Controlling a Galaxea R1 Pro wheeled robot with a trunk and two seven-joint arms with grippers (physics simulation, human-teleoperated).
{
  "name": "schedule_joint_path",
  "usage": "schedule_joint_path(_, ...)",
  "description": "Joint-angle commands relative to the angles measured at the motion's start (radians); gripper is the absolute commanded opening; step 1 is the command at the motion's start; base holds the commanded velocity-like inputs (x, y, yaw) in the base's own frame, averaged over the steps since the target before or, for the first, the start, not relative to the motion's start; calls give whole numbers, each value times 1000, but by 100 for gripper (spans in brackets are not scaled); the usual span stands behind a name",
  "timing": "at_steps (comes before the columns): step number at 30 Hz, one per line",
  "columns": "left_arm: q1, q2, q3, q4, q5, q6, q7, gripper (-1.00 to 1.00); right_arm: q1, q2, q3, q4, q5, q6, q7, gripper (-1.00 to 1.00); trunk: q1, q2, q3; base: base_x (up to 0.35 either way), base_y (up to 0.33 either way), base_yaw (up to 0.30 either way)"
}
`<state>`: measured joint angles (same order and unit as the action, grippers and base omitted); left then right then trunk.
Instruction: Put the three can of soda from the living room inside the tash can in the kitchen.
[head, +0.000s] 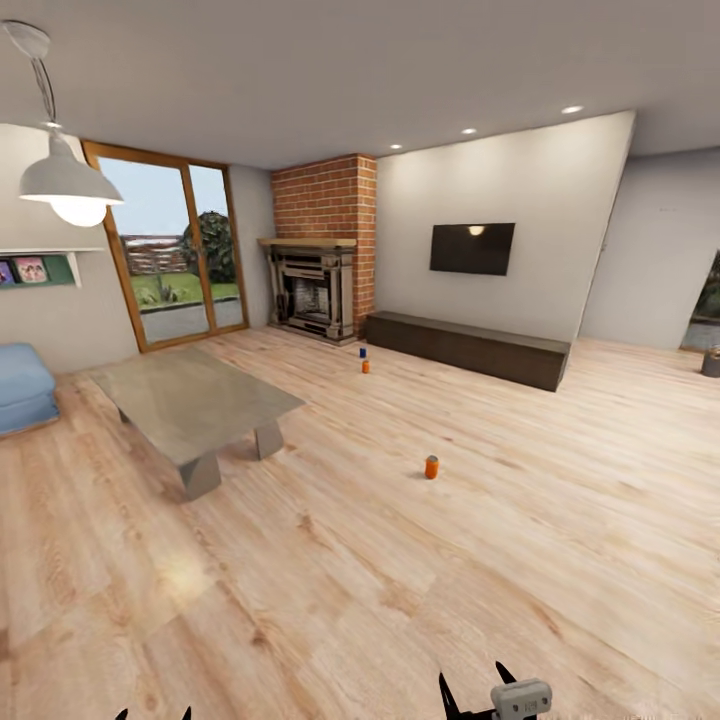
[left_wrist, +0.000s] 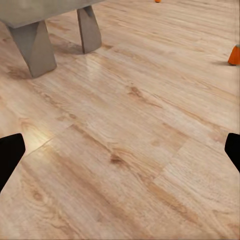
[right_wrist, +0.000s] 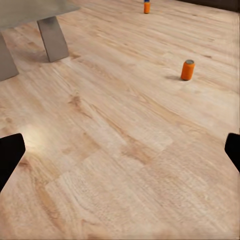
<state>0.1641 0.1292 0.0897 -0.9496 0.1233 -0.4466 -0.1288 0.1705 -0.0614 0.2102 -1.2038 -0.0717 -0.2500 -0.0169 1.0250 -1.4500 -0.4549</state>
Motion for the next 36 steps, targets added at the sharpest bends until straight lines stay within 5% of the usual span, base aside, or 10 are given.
schedule_joint_path(1, 0, 0, 0, 0, 0, 0, 0, 100, 0, 0, 0, 0, 0, 0, 0, 100, 0, 0, 0, 30, 303, -252)
schedule_joint_path(20, 0, 1, 3, 0, 1, -1, 1, 100, 0, 0, 5, 2, 1, -3, 0, 100, 0, 0, -1, 86, 164, -104)
schedule_joint_path(36, 0, -1, -2, 0, -1, 0, 7, 100, 0, 0, 2, 3, -2, 0, 1, 100, 0, 0, -1, 1, -203, -173)
